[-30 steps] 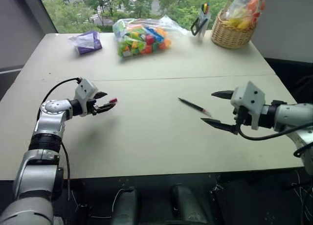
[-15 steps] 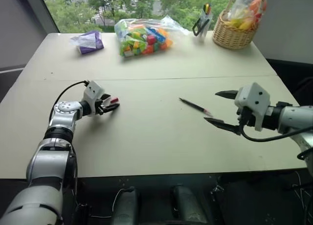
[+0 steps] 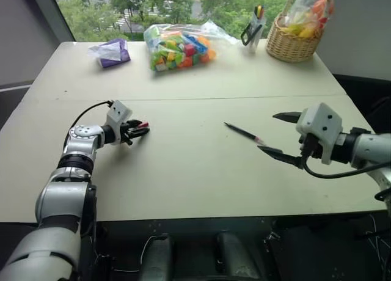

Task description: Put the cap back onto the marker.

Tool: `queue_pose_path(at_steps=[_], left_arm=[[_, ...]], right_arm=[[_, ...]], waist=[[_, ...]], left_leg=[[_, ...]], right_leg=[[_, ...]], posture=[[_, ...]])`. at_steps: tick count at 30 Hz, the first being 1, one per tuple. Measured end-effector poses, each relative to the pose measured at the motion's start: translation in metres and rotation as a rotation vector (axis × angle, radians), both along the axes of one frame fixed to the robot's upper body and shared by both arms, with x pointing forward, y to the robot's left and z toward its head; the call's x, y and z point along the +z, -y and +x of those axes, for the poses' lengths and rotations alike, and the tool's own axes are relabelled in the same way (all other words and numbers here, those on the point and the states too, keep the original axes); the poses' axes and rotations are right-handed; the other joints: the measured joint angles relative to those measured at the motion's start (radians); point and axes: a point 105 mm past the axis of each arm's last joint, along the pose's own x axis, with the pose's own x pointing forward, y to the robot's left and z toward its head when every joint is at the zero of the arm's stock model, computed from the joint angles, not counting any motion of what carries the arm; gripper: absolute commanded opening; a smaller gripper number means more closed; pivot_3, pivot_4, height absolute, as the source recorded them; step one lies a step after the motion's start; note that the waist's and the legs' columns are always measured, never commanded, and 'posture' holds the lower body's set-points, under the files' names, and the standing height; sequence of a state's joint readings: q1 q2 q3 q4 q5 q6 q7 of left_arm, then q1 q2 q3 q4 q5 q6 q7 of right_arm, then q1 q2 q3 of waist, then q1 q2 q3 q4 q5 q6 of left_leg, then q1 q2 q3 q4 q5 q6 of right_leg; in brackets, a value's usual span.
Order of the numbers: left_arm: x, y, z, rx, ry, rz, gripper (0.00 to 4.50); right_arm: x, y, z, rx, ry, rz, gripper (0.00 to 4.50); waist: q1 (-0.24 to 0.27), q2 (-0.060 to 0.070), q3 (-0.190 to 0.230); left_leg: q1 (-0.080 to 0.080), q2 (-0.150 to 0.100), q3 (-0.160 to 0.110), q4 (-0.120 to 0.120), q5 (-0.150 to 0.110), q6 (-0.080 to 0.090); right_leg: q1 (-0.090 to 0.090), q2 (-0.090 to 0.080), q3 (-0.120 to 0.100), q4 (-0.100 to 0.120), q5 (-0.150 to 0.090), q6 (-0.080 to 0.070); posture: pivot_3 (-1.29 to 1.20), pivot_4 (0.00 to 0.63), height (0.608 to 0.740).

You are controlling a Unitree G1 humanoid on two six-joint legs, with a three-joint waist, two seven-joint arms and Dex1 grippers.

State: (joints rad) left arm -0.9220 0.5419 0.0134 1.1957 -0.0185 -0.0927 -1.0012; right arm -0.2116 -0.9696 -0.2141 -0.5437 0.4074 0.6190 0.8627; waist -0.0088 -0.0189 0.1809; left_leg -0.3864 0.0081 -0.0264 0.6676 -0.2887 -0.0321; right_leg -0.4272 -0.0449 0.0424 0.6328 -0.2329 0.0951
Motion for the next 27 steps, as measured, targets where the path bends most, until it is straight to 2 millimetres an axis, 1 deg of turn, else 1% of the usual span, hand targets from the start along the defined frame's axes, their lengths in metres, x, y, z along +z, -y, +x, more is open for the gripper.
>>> queue_pose_path(at_steps=[1, 2, 11, 15, 17, 20, 22, 24, 27], left_arm=[[0.0, 0.001, 0.0, -0.006, -0.004, 0.003, 0.48], [0.0, 0.001, 0.0, -0.009, -0.005, 0.004, 0.01], [0.001, 0.001, -0.001, -0.02, -0.02, 0.016, 0.01], [0.001, 0.006, -0.006, -0.08, -0.028, -0.002, 0.01], [0.001, 0.016, -0.015, -0.168, -0.036, -0.029, 0.01], [-0.002, 0.031, -0.029, -0.281, -0.067, -0.059, 0.01], [-0.001, 0.041, -0.041, -0.351, -0.084, -0.077, 0.01], [0.006, 0.05, -0.052, -0.402, -0.088, -0.099, 0.01], [0.025, 0.059, -0.063, -0.453, -0.062, -0.115, 0.01]], right_arm=[[0.0, 0.0, 0.0, 0.0, -0.001, -0.001, 4.5], [0.0, 0.0, 0.0, -0.001, -0.002, -0.001, 4.5], [0.0, 0.002, 0.0, -0.005, -0.002, -0.015, 4.5], [0.001, 0.002, 0.001, -0.008, 0.007, -0.016, 4.5], [-0.001, 0.004, 0.005, -0.018, 0.01, 0.01, 4.5], [-0.008, 0.008, 0.012, -0.033, -0.008, 0.037, 4.5], [-0.014, 0.01, 0.018, -0.039, -0.017, 0.051, 4.5], [-0.02, 0.012, 0.024, -0.039, -0.031, 0.065, 4.5], [-0.029, 0.012, 0.035, -0.037, -0.049, 0.12, 4.5]], waist=[[0.0, 0.0, 0.0], [-0.001, 0.0, 0.0], [-0.002, 0.0, 0.0], [-0.001, 0.0, 0.0], [-0.002, 0.0, 0.0], [-0.003, 0.0, 0.0], [-0.006, 0.0, 0.0], [-0.008, 0.0, 0.0], [-0.008, 0.0, 0.0]], left_leg=[[0.0, 0.0, 0.0, 0.0, 0.0, 0.0], [0.0, 0.0, 0.0, 0.0, 0.0, 0.0], [0.0, 0.0, 0.0, 0.0, 0.0, 0.0], [0.0, 0.0, 0.0, 0.0, 0.0, 0.0], [0.0, 0.0, 0.0, 0.0, 0.0, 0.0], [0.0, 0.0, 0.0, 0.0, 0.0, 0.0], [0.0, 0.0, 0.0, 0.0, 0.0, 0.0], [0.0, 0.001, 0.0, 0.0, 0.0, 0.0], [0.001, 0.001, 0.0, 0.0, 0.0, 0.0]], right_leg=[[0.0, 0.0, 0.0, 0.0, 0.0, 0.0], [0.0, 0.0, 0.0, 0.0, 0.0, 0.0], [0.0, 0.0, 0.0, 0.0, 0.0, 0.0], [0.0, 0.0, 0.0, 0.0, 0.0, 0.0], [0.0, 0.0, 0.0, 0.0, 0.0, 0.0], [0.0, 0.0, 0.0, 0.0, 0.0, 0.0], [0.0, 0.0, 0.0, 0.0, 0.0, 0.0], [0.0, 0.0, 0.0, 0.001, 0.0, 0.0], [0.0, 0.001, 0.0, 0.002, 0.0, 0.0]], posture=[[0.0, 0.15, 0.74], [0.0, 0.15, 0.74], [0.0, 0.15, 0.74], [0.0, 0.15, 0.74], [0.0, 0.15, 0.74], [0.0, 0.15, 0.74], [0.0, 0.15, 0.74], [0.0, 0.15, 0.74], [0.0, 0.15, 0.74]])
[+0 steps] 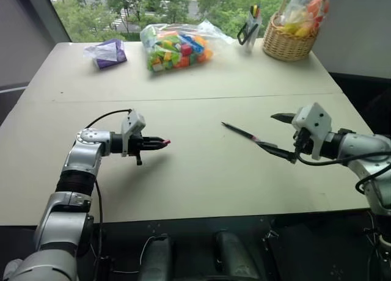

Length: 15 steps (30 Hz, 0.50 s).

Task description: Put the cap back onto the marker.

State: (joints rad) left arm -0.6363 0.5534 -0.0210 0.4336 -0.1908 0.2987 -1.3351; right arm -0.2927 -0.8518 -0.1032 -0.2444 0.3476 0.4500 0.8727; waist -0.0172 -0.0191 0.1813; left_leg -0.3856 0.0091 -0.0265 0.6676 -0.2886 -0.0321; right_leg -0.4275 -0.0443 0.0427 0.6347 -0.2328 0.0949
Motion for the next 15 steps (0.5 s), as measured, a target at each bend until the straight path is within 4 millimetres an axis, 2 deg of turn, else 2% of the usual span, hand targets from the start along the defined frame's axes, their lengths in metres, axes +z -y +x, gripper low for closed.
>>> queue_pose_path(at_steps=[5, 12, 15], left_arm=[[0.021, 0.006, -0.015, -0.029, 0.03, -0.003, 0.01], [0.028, 0.008, -0.033, -0.034, 0.051, 0.027, 0.01], [0.023, 0.004, -0.039, -0.019, 0.041, 0.044, 0.01]], right_arm=[[-0.015, -0.003, 0.018, 0.01, -0.026, 0.043, 4.5], [-0.034, -0.019, 0.047, 0.032, -0.052, 0.11, 4.5], [-0.044, -0.021, 0.055, 0.033, -0.07, 0.109, 4.5]], waist=[[0.0, 0.0, 0.0], [-0.001, 0.0, 0.0], [0.001, 0.001, 0.0]], left_leg=[[0.001, 0.0, 0.0, 0.0, 0.0, 0.0], [0.001, 0.0, 0.001, 0.0, 0.0, 0.0], [0.001, 0.0, 0.001, 0.0, 0.0, 0.0]], right_leg=[[0.0, 0.0, 0.0, 0.001, 0.0, 0.0], [0.0, 0.0, 0.001, 0.001, 0.0, 0.0], [0.0, -0.001, 0.001, 0.0, 0.0, 0.0]], posture=[[0.0, 0.15, 0.74], [0.0, 0.15, 0.74], [0.0, 0.15, 0.74]])
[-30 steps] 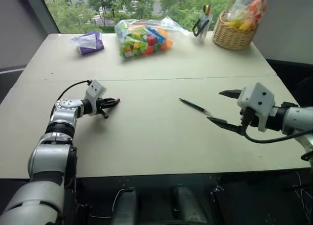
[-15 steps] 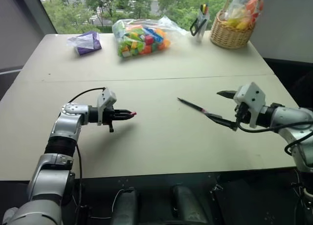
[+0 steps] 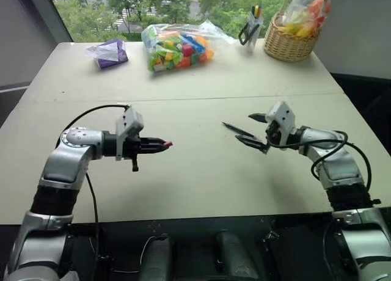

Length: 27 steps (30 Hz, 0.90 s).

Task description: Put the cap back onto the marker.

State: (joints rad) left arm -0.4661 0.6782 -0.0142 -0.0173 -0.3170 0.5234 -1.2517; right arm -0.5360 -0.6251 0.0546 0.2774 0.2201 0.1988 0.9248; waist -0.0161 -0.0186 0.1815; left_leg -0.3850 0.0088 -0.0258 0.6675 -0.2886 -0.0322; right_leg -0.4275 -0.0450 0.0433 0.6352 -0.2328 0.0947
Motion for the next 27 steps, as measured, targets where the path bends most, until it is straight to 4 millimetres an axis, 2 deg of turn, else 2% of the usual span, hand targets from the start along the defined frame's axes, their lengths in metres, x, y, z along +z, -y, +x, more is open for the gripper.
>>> queue_pose_path(at_steps=[5, 9, 21, 24, 27], left_arm=[[-0.002, -0.005, -0.003, 0.029, -0.004, 0.012, 0.01], [0.002, -0.006, -0.004, 0.041, 0.012, 0.007, 0.01], [-0.001, -0.007, -0.006, 0.063, 0.01, -0.004, 0.01], [0.0, -0.007, -0.005, 0.069, 0.016, -0.004, 0.0], [-0.001, -0.008, -0.005, 0.071, 0.016, -0.002, 0.0]], right_arm=[[-0.025, 0.01, 0.008, -0.02, -0.07, -0.024, 4.5], [-0.037, 0.02, 0.011, -0.036, -0.113, -0.042, 4.5], [-0.039, 0.021, 0.024, -0.04, -0.189, 0.012, 4.5], [-0.039, 0.02, 0.025, -0.035, -0.197, 0.015, 3.65], [-0.039, 0.02, 0.024, -0.027, -0.198, 0.01, 2.13]], waist=[[0.0, 0.0, 0.0], [-0.003, 0.0, 0.0], [-0.006, 0.0, 0.0], [-0.007, 0.0, 0.0], [-0.007, 0.0, 0.0]], left_leg=[[0.0, 0.0, 0.0, 0.0, 0.0, 0.0], [0.0, 0.0, 0.0, 0.0, 0.0, 0.0], [0.001, 0.0, 0.0, 0.0, 0.0, 0.0], [0.001, 0.0, 0.0, 0.0, 0.0, 0.0], [0.001, 0.0, 0.0, 0.0, 0.0, 0.0]], right_leg=[[0.0, 0.0, 0.0, 0.0, 0.0, 0.0], [0.0, 0.0, 0.0, 0.0, 0.0, 0.0], [0.0, 0.0, 0.0, 0.0, 0.0, 0.0], [0.0, 0.0, 0.0, 0.0, 0.0, 0.0], [0.0, 0.0, 0.0, 0.0, 0.0, 0.0]], posture=[[0.0, 0.15, 0.74], [0.0, 0.15, 0.74], [0.0, 0.15, 0.74], [0.0, 0.15, 0.74], [0.0, 0.15, 0.74]])
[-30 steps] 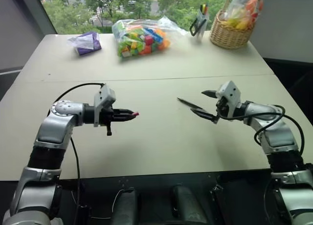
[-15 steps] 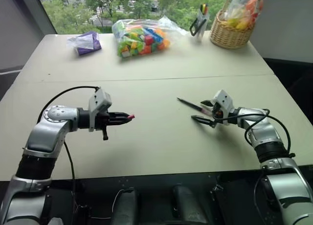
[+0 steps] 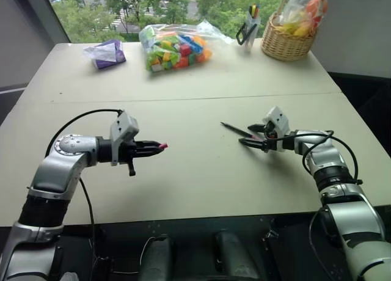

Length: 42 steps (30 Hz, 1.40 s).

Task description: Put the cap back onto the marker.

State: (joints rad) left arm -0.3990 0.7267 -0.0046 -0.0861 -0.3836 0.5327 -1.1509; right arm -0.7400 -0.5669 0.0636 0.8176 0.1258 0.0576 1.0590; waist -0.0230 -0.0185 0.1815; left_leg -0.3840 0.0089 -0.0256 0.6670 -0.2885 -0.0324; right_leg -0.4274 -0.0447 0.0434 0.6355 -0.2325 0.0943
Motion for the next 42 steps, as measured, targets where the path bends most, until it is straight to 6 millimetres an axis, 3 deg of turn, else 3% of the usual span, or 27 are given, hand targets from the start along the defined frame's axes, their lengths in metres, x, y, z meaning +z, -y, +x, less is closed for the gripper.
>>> queue_pose_path(at_steps=[4, 5, 13, 22, 28, 42], left_arm=[[0.001, 0.001, -0.001, -0.003, 0.005, 0.003, 0.0], [0.001, 0.001, -0.001, -0.004, 0.005, 0.003, 0.0], [-0.001, 0.012, 0.0, -0.091, 0.022, 0.021, 0.0], [-0.009, 0.024, 0.025, -0.198, 0.162, 0.109, 0.0], [0.0, 0.034, 0.034, -0.242, 0.227, 0.115, 0.0], [0.002, 0.044, 0.033, -0.277, 0.207, 0.088, 0.0]], right_arm=[[-0.001, -0.001, -0.001, 0.011, -0.002, -0.003, 0.08], [-0.001, -0.002, -0.001, 0.014, -0.001, -0.004, 0.03], [0.002, -0.009, -0.013, 0.109, 0.062, -0.106, 0.03], [0.054, -0.023, -0.047, 0.376, 0.257, -0.41, 0.03], [0.059, -0.049, -0.062, 0.463, 0.273, -0.423, 0.03], [0.066, -0.068, -0.065, 0.482, 0.284, -0.367, 0.03]], waist=[[0.0, 0.0, 0.0], [0.0, 0.0, 0.0], [0.003, 0.001, 0.0], [0.008, 0.001, 0.001], [0.006, 0.001, 0.001], [0.007, 0.001, 0.001]], left_leg=[[0.0, 0.0, 0.0, 0.0, 0.0, 0.0], [0.0, 0.0, 0.0, 0.0, 0.0, 0.0], [0.0, 0.0, 0.0, 0.0, 0.0, 0.0], [0.0, -0.001, 0.0, 0.0, 0.0, 0.0], [0.0, 0.0, 0.0, 0.0, 0.0, 0.0], [-0.001, 0.0, 0.0, 0.0, 0.0, 0.0]], right_leg=[[0.0, 0.0, 0.0, 0.0, 0.0, 0.0], [0.0, 0.0, 0.0, 0.0, 0.0, 0.0], [0.0, 0.0, 0.0, 0.0, 0.0, 0.0], [0.0, 0.0, 0.0, 0.0, 0.0, 0.0], [0.0, 0.0, 0.0, 0.0, 0.0, 0.0], [0.0, 0.0, 0.0, 0.0, 0.0, 0.0]], posture=[[0.0, 0.15, 0.74], [0.0, 0.15, 0.74], [0.0, 0.15, 0.74], [0.0, 0.15, 0.74], [0.0, 0.15, 0.74], [0.0, 0.15, 0.74]])
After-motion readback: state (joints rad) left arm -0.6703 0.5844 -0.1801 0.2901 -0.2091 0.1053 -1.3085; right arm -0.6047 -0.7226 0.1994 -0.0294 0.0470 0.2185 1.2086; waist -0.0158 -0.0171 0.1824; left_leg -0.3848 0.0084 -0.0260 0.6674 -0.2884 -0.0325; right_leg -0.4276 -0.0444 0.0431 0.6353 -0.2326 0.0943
